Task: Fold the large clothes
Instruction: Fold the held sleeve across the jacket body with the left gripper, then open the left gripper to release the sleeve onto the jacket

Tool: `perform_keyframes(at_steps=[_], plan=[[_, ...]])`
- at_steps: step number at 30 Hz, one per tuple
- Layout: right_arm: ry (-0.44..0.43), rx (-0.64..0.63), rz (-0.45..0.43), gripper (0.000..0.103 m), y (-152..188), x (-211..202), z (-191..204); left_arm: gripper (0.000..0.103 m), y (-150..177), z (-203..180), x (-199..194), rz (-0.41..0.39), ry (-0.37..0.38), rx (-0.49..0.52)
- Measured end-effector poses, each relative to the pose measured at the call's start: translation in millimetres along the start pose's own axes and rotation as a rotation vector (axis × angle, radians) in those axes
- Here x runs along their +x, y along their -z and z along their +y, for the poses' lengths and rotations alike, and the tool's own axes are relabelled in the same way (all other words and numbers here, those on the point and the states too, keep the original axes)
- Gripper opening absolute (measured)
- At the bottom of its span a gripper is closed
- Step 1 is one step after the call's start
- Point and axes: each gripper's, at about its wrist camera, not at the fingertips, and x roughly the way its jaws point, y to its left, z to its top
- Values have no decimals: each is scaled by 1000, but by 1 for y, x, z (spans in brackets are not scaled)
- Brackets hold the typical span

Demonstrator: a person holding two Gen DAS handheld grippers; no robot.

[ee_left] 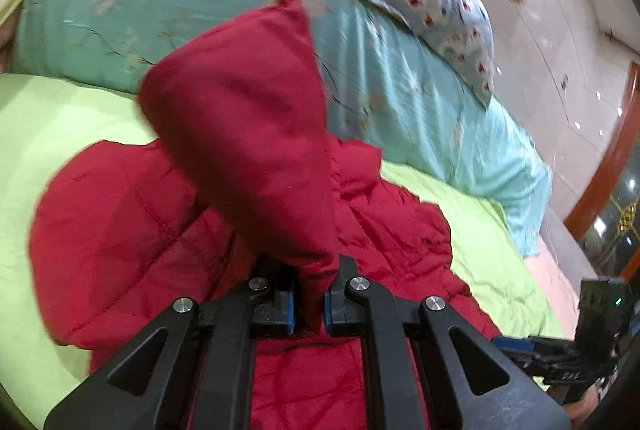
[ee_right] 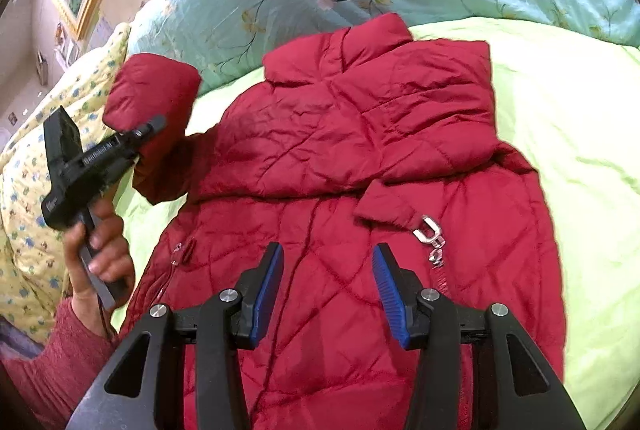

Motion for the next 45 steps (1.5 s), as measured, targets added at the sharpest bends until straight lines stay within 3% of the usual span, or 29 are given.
perform_keyframes(at_steps=[14, 22, 26, 36, 42, 45], plan=[[1, 80, -50, 49, -22, -10, -42, 7, 30, -68, 60, 107, 34, 141], [-32, 161, -70, 50, -41, -4, -64, 7, 57, -91, 98, 189, -23, 235], [-85, 192, -76, 61, -60, 8, -69, 7, 66, -93, 101, 208, -29, 248], [-279, 326, 9, 62, -107, 79, -73, 8, 70, -103, 104, 209, -76, 302], [-358, 431, 45, 62, -108, 95, -83, 8, 74, -106, 105, 212, -91, 324], [-374, 455, 11, 62, -109, 87, -89, 8, 75, -109, 106, 210, -98, 334]])
